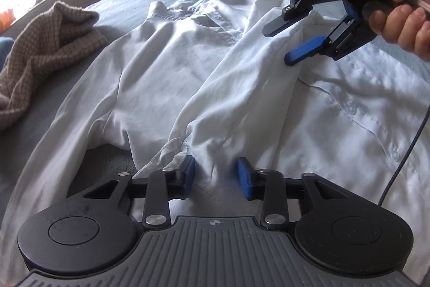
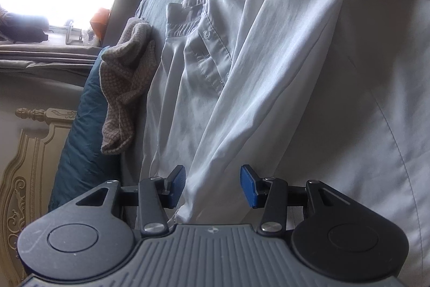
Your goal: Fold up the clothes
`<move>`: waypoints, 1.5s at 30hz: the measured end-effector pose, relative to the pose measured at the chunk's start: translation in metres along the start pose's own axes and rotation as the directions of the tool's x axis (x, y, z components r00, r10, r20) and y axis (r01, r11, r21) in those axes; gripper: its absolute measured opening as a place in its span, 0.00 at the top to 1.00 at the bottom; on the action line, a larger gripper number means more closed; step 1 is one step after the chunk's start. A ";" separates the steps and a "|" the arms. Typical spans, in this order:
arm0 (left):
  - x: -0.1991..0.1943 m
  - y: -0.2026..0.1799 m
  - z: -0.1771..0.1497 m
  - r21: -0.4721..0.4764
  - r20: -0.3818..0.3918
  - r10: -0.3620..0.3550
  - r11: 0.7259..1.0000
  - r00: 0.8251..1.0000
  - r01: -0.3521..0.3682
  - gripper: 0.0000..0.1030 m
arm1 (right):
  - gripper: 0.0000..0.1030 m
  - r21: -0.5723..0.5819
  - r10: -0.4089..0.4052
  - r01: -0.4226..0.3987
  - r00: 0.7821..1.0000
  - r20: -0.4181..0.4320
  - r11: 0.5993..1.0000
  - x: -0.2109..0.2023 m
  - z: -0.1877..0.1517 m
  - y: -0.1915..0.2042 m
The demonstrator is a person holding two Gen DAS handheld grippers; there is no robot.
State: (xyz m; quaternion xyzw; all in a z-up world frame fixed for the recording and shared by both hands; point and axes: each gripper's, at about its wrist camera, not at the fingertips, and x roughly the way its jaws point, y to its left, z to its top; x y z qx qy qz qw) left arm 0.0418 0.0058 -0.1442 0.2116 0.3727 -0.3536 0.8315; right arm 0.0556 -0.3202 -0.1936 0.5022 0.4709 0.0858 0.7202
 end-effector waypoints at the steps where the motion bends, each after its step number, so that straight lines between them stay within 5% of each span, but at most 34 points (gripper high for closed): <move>1: -0.003 -0.001 0.000 0.003 0.009 0.005 1.000 1.000 -0.005 0.83 | 0.53 0.010 -0.004 0.004 1.000 0.002 1.000 0.001 0.002 -0.001; 8: -0.023 -0.010 0.003 0.033 0.075 0.040 0.999 0.996 -0.043 0.95 | 0.54 0.061 -0.001 0.000 1.000 0.009 0.998 0.005 0.011 -0.001; 13: -0.050 -0.026 0.005 0.156 0.154 0.056 0.985 0.986 -0.080 0.96 | 0.59 0.129 0.016 -0.019 1.000 0.023 0.991 0.007 0.017 -0.006; 18: -0.047 -0.033 0.006 0.235 0.171 0.088 0.963 0.981 -0.128 0.96 | 0.98 0.116 0.015 -0.023 0.998 0.068 0.993 0.002 0.022 -0.003; 22: -0.050 -0.028 0.020 0.229 0.279 0.196 0.937 0.940 -0.263 0.96 | 1.00 0.042 0.114 -0.120 0.984 0.133 0.992 -0.016 0.034 0.015; 25: -0.065 -0.029 0.021 0.185 0.315 0.159 0.957 0.935 -0.225 0.95 | 1.00 -0.099 0.198 -0.185 0.968 0.151 0.978 -0.042 0.034 0.030; 28: -0.059 -0.046 -0.003 0.244 0.240 0.123 0.952 0.963 -0.183 0.92 | 1.00 -0.178 0.172 -0.149 0.978 0.119 0.973 -0.056 0.023 0.018; 31: -0.033 -0.063 -0.030 0.285 0.091 0.108 0.950 0.990 -0.130 0.88 | 1.00 -0.119 0.028 -0.019 0.997 0.073 0.993 -0.045 0.009 -0.024; 35: -0.028 -0.075 -0.043 0.276 0.061 0.121 0.952 0.991 -0.133 0.80 | 1.00 -0.014 -0.006 0.007 0.998 0.062 1.000 -0.035 0.001 -0.057; 39: -0.043 -0.065 -0.038 0.199 0.047 0.107 0.973 0.993 -0.114 0.71 | 1.00 -0.037 -0.017 0.020 0.997 0.076 0.999 -0.037 -0.003 -0.057; 45: -0.079 -0.027 -0.033 -0.062 0.104 -0.071 0.995 0.992 0.078 0.66 | 0.98 -0.079 -0.075 0.081 0.994 0.079 0.994 -0.040 -0.005 -0.056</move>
